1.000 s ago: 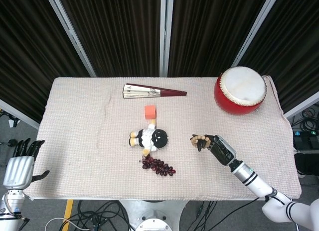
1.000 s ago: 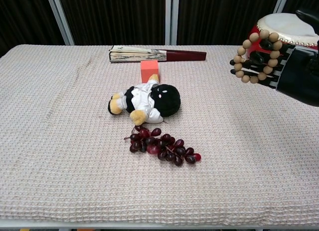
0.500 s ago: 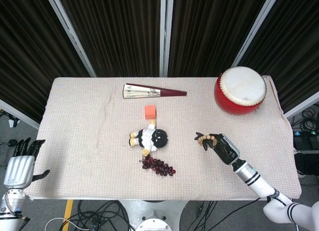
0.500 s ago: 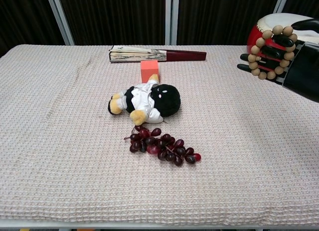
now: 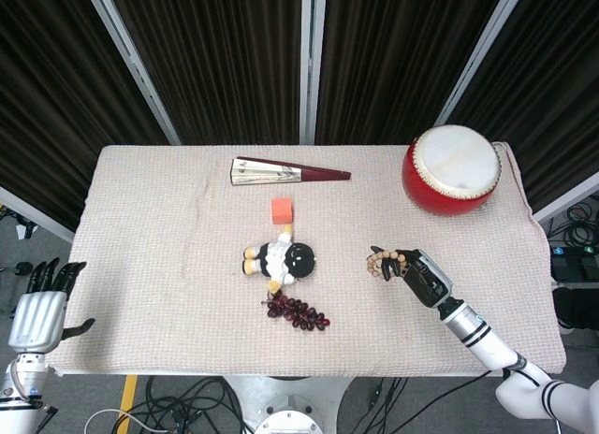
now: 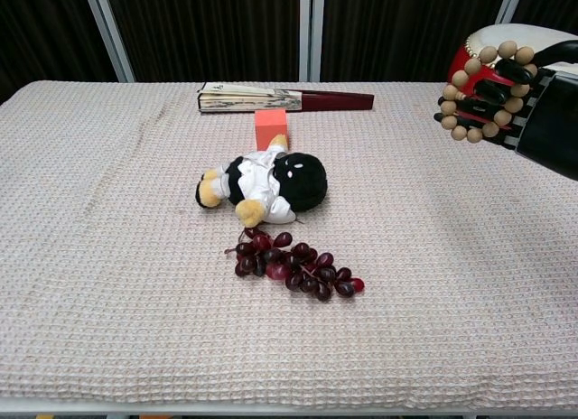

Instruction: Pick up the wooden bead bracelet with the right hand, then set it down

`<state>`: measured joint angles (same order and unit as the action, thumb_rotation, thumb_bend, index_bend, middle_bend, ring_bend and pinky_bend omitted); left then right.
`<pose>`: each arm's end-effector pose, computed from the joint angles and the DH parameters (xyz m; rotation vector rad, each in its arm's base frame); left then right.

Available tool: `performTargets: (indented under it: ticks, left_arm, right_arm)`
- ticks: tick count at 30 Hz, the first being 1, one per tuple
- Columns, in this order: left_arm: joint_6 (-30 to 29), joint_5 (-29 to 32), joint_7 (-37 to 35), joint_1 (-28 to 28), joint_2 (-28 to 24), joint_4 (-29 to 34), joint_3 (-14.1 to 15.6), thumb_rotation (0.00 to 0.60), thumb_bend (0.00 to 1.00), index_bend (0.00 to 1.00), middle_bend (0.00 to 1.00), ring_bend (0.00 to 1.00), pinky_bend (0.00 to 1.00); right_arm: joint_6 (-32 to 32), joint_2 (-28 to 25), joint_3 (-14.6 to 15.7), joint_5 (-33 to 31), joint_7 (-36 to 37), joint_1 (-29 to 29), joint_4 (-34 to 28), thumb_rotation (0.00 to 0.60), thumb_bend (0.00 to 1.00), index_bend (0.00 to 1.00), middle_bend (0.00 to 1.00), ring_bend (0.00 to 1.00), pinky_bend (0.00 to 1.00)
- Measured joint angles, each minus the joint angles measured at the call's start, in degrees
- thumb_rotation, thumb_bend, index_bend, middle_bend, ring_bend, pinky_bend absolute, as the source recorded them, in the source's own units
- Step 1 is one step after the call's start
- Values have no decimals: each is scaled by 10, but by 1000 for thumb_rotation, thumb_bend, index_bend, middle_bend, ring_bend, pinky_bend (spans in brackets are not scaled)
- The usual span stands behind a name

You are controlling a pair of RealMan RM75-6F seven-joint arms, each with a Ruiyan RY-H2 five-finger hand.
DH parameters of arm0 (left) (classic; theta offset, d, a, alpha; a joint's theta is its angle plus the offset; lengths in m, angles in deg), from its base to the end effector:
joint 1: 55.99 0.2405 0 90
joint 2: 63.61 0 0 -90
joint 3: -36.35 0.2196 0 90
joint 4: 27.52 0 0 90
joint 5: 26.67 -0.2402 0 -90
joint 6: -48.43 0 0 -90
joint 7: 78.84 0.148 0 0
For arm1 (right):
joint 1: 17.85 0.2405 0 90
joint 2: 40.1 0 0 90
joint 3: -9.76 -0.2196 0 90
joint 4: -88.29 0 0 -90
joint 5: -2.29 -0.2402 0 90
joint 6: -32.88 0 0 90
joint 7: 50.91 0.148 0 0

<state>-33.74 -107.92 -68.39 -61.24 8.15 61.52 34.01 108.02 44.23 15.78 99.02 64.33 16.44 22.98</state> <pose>-0.2978 0.1834 0.0765 -1.3984 -0.9036 -0.7516 -0.2216 -0.2891 0.0003 -0.7932 2.2889 -1.5899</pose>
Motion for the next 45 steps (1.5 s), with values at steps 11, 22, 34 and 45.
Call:
performTargets:
  ticks: [11,22,34,45]
  left_arm:
    - [4,2,1,-2,1,0,0,600,0,141,148,7,16]
    - [7,6,2,-3,1,1,0,600,0,141,148,7,16]
    - [12,10,5,-6,1,3,-1,600,0,141,148,7,16]
    - [14,12,8,-8,1,5,-1,600,0,141,148,7,16]
  right_arm:
    - [4,-5,-2,-2,-12,-6,4,197,964,658,598,264,0]
    - [-9,-10,-4,-9,-24,-7,-5,197,406,647,621,272,0]
    - [-19,-18,-9,-11,-20,-4,-11,320,640,659,643,287,0]
    - [-21,-20,-14,-19,-28,-10,-16,548,586,697,662,312,0]
